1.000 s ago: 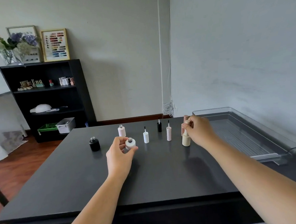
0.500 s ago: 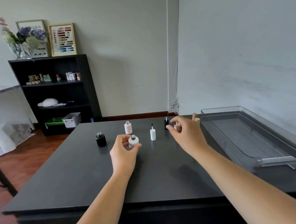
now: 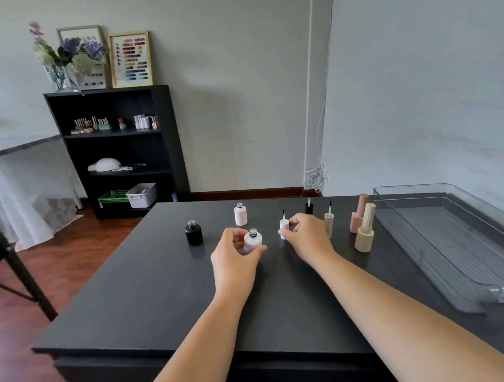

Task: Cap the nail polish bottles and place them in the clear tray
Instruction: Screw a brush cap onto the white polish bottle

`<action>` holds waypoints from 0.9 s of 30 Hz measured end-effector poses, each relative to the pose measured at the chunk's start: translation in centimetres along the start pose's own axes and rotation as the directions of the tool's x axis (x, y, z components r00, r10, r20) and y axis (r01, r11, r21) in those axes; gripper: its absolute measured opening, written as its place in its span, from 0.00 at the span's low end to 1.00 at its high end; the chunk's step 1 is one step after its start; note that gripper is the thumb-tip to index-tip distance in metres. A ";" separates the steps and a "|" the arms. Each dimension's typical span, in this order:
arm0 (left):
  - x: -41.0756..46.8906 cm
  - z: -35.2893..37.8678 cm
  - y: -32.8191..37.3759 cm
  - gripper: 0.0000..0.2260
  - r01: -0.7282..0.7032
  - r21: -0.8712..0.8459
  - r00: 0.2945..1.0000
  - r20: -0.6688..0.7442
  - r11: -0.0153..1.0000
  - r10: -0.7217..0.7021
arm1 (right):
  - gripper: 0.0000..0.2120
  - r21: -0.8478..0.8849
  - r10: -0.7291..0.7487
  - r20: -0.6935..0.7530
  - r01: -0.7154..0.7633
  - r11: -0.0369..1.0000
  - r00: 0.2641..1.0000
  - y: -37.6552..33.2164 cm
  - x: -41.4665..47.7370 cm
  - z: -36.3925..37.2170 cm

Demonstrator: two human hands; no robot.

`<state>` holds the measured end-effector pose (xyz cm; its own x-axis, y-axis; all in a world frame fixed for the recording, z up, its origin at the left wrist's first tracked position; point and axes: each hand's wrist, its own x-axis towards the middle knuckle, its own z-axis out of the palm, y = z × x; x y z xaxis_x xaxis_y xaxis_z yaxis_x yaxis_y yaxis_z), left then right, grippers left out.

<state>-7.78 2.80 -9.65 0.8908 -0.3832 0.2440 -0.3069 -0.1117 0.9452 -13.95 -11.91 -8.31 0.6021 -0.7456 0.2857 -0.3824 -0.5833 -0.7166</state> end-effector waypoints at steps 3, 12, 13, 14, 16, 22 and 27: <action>0.0 0.0 0.0 0.15 -0.003 0.008 1.000 0.003 1.000 0.003 | 0.10 -0.002 -0.023 -0.011 0.023 1.000 1.000 -0.1 -0.1 0.0; -0.1 0.0 0.2 0.15 -0.009 0.022 1.000 0.022 1.000 0.009 | 0.06 0.137 -0.126 -0.025 0.128 0.982 0.992 0.2 -3.7 -3.2; -0.1 0.0 0.2 0.15 -0.011 0.023 1.000 0.026 1.000 0.011 | 0.08 0.152 -0.138 -0.021 0.140 0.978 0.990 0.4 -4.3 -3.5; -0.1 0.0 0.2 0.15 -0.013 0.020 1.000 0.028 1.000 0.012 | 0.09 0.167 -0.154 -0.017 0.154 0.974 0.988 0.6 -4.8 -3.8; -0.2 0.0 0.3 0.15 -0.013 0.023 0.999 0.036 1.000 0.012 | 0.09 0.208 -0.178 -0.006 0.175 0.962 0.984 1.0 -5.5 -4.1; -0.3 0.1 0.4 0.13 -0.039 0.066 0.997 0.065 0.997 0.034 | 0.05 0.234 -0.249 -0.055 0.255 0.938 0.967 2.2 -6.0 -4.0; -0.2 0.0 0.2 0.14 -0.046 0.063 0.994 0.104 0.997 0.039 | 0.13 0.244 -0.261 -0.036 0.261 0.934 0.965 2.6 -5.7 -3.8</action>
<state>-8.06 2.82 -9.47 0.8385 -0.4804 0.2571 -0.3680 -0.1514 0.9174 -21.06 -10.37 -9.40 0.6556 -0.5788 0.4850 -0.0291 -0.6611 -0.7497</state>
